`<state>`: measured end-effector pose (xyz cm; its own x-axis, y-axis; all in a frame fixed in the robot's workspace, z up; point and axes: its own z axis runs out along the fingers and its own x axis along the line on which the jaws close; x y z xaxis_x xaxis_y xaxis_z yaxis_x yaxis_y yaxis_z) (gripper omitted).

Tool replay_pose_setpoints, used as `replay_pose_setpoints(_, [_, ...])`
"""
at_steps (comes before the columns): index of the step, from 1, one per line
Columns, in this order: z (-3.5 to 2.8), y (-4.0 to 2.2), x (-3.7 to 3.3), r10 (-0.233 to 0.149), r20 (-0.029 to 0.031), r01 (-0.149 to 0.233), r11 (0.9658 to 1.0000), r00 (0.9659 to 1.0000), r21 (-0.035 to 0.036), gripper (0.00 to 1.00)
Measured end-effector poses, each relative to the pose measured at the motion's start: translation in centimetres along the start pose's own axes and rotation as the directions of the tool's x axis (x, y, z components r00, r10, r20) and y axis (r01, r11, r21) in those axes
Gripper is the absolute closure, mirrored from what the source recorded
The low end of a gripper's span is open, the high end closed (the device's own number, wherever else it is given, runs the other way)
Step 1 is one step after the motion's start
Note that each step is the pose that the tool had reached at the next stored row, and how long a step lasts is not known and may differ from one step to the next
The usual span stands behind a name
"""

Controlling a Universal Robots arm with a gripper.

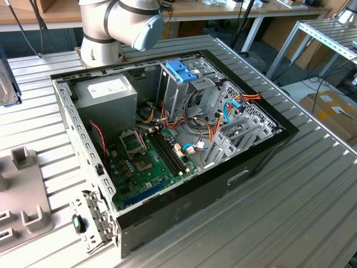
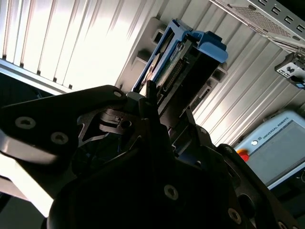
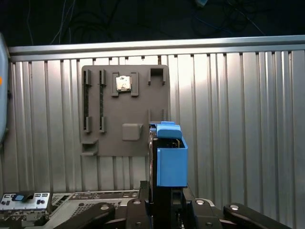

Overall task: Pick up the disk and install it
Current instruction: 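Pick up the disk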

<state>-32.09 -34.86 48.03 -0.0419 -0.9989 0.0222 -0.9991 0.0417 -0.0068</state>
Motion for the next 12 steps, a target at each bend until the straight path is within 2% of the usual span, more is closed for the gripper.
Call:
replay_pose_setpoints(7, [0.01, -0.88, -0.04, 0.000, 0.0001, 0.000, 1.0000, 1.0000, 0.0001, 0.65])
replay_pose_setpoints(12, [0.01, -1.13, -0.05, 0.000, 0.0001, 0.000, 1.0000, 1.0000, 0.0000, 0.65])
